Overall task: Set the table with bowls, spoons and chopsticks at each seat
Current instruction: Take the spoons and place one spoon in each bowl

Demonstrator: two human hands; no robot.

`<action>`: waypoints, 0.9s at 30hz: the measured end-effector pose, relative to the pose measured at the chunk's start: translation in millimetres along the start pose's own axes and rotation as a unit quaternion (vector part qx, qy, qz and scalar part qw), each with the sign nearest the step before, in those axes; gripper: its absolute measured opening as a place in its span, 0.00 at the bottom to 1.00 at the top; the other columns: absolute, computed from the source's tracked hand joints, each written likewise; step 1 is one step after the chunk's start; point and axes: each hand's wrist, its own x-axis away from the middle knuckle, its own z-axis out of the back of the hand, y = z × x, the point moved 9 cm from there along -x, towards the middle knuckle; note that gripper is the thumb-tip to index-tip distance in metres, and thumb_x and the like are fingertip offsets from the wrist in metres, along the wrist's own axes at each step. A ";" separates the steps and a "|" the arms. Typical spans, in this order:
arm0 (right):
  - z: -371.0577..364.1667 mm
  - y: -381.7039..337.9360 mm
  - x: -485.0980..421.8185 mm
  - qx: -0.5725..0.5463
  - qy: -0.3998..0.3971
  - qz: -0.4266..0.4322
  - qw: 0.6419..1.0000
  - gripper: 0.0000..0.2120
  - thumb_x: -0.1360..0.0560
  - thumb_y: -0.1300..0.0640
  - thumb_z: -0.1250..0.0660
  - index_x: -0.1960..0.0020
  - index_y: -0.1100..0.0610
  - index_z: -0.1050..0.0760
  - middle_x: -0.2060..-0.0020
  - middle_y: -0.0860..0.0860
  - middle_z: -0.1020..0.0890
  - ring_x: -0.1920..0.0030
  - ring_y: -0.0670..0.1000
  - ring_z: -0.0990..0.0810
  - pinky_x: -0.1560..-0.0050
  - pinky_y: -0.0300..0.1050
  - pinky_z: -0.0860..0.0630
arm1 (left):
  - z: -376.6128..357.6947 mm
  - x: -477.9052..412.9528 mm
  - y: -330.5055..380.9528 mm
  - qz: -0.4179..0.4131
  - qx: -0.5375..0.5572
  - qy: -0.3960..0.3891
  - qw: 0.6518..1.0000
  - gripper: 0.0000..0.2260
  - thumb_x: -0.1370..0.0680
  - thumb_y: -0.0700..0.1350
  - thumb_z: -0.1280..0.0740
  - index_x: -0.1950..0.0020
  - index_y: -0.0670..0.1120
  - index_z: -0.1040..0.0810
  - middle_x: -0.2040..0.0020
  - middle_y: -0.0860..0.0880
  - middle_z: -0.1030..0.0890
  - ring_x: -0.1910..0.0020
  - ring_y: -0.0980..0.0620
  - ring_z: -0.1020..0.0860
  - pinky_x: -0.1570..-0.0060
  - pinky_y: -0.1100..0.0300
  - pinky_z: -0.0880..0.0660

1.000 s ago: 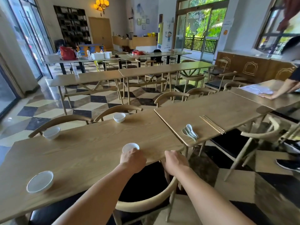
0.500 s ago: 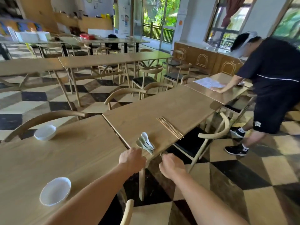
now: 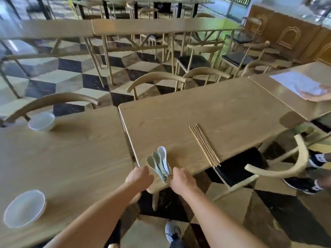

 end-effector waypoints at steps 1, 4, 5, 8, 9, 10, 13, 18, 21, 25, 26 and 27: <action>0.2 4.4 -18.6 -0.008 -0.014 0.005 1.000 0.11 0.22 0.52 0.36 0.43 0.55 0.26 0.46 0.54 0.20 0.46 0.56 0.20 0.51 0.49 0.23 | -3.6 -10.3 -0.2 0.032 0.056 -0.001 0.998 0.11 0.23 0.47 0.38 0.43 0.45 0.25 0.53 0.48 0.22 0.59 0.49 0.21 0.63 0.57 0.24; 3.0 10.2 -72.6 -0.040 -0.040 0.015 0.998 0.13 0.21 0.52 0.39 0.40 0.57 0.27 0.45 0.55 0.21 0.46 0.57 0.21 0.47 0.52 0.21 | -16.3 -36.6 -7.9 0.125 0.193 0.017 0.973 0.13 0.24 0.45 0.37 0.40 0.45 0.31 0.55 0.47 0.23 0.61 0.48 0.20 0.66 0.55 0.21; 3.5 10.2 -89.0 -0.055 -0.046 0.013 0.997 0.15 0.22 0.53 0.39 0.38 0.58 0.28 0.43 0.56 0.21 0.45 0.57 0.21 0.45 0.53 0.22 | -22.0 -44.4 -11.3 0.149 0.220 0.020 0.964 0.14 0.24 0.45 0.36 0.40 0.45 0.32 0.53 0.45 0.22 0.58 0.45 0.19 0.62 0.52 0.18; -0.7 8.5 -130.9 -0.081 -0.067 0.014 0.994 0.19 0.21 0.54 0.40 0.33 0.60 0.31 0.41 0.57 0.22 0.43 0.58 0.22 0.43 0.53 0.23 | -42.6 -60.8 -21.8 0.211 0.280 0.025 0.936 0.14 0.25 0.43 0.36 0.41 0.45 0.34 0.50 0.43 0.22 0.55 0.42 0.18 0.58 0.46 0.16; -4.0 7.0 -142.9 -0.080 -0.076 0.019 0.994 0.20 0.21 0.54 0.40 0.32 0.60 0.32 0.40 0.57 0.23 0.42 0.58 0.22 0.42 0.52 0.24 | -47.7 -65.9 -24.5 0.228 0.301 0.031 0.925 0.12 0.25 0.42 0.37 0.42 0.46 0.33 0.51 0.43 0.22 0.56 0.42 0.18 0.59 0.45 0.16; -7.4 5.4 -153.7 -0.076 -0.083 0.023 0.993 0.21 0.21 0.54 0.39 0.30 0.60 0.34 0.38 0.57 0.24 0.39 0.58 0.24 0.41 0.50 0.25 | -52.4 -71.8 -27.1 0.241 0.319 0.038 0.916 0.11 0.25 0.42 0.38 0.43 0.47 0.33 0.51 0.43 0.21 0.57 0.42 0.18 0.59 0.45 0.16; -22.7 0.8 -178.7 -0.073 -0.109 0.033 0.991 0.23 0.21 0.55 0.38 0.28 0.59 0.36 0.34 0.57 0.27 0.36 0.59 0.26 0.40 0.49 0.28 | -60.8 -87.5 -28.3 0.251 0.350 0.049 0.901 0.10 0.25 0.45 0.38 0.44 0.49 0.30 0.53 0.44 0.19 0.59 0.43 0.16 0.59 0.44 0.16; -46.5 -13.1 -188.0 -0.085 -0.124 0.065 0.986 0.13 0.24 0.55 0.35 0.42 0.59 0.27 0.43 0.58 0.22 0.43 0.59 0.24 0.46 0.48 0.27 | -58.5 -108.2 -5.0 0.212 0.327 0.055 0.919 0.15 0.23 0.49 0.34 0.37 0.47 0.26 0.52 0.45 0.17 0.56 0.44 0.17 0.59 0.54 0.21; -54.6 -19.4 -181.5 -0.110 -0.131 0.072 0.983 0.13 0.24 0.55 0.36 0.41 0.58 0.25 0.44 0.58 0.22 0.42 0.59 0.24 0.43 0.48 0.28 | -61.5 -114.0 3.4 0.220 0.341 0.053 0.912 0.16 0.25 0.40 0.36 0.37 0.45 0.26 0.48 0.44 0.17 0.51 0.43 0.18 0.50 0.51 0.20; -59.7 -12.2 -181.8 -0.128 -0.141 0.050 0.980 0.12 0.26 0.57 0.34 0.43 0.56 0.25 0.47 0.55 0.18 0.45 0.58 0.21 0.47 0.46 0.26 | -64.0 -114.9 8.5 0.227 0.380 0.037 0.896 0.16 0.25 0.37 0.36 0.40 0.52 0.23 0.51 0.48 0.17 0.52 0.47 0.17 0.52 0.55 0.19; -58.8 -10.4 -182.1 -0.133 -0.144 0.044 0.979 0.11 0.26 0.56 0.34 0.44 0.55 0.25 0.48 0.54 0.18 0.46 0.58 0.20 0.50 0.45 0.27 | -67.5 -115.3 8.1 0.226 0.406 0.025 0.885 0.17 0.26 0.35 0.34 0.43 0.53 0.23 0.53 0.49 0.17 0.53 0.47 0.17 0.53 0.55 0.18; -59.1 -7.5 -183.4 -0.144 -0.149 0.033 0.978 0.09 0.25 0.56 0.35 0.45 0.54 0.25 0.49 0.53 0.17 0.48 0.57 0.20 0.53 0.45 0.27 | -71.4 -115.9 7.4 0.223 0.442 0.014 0.869 0.17 0.27 0.32 0.33 0.45 0.52 0.22 0.54 0.48 0.18 0.54 0.46 0.17 0.53 0.53 0.17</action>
